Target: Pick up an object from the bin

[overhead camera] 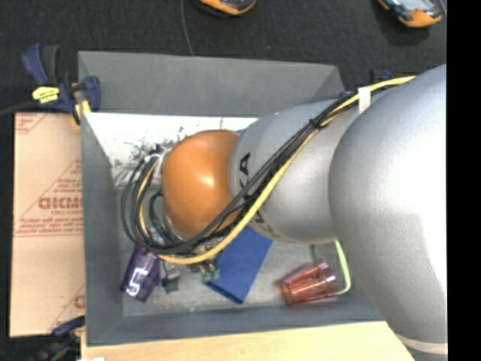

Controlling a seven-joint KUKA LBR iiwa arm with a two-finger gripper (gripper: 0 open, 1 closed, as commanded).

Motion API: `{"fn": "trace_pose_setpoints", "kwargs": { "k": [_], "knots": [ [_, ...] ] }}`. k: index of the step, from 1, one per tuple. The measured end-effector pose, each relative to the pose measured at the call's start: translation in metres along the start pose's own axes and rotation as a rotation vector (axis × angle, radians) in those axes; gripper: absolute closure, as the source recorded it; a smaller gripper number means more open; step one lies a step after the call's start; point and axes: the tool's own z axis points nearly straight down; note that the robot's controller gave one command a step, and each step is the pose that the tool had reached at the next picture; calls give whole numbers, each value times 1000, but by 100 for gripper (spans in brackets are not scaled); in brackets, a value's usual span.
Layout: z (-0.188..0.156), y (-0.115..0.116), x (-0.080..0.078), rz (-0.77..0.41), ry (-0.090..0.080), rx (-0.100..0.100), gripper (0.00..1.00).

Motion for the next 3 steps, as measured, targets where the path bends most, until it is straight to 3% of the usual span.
{"fn": "trace_pose_setpoints", "kwargs": {
  "k": [1,2,3],
  "knots": [
    [54,5,-2,33,-3,-2,100],
    [6,6,-3,30,0,-2,100],
    [-18,-2,-7,17,10,1,100]
  ]
}}
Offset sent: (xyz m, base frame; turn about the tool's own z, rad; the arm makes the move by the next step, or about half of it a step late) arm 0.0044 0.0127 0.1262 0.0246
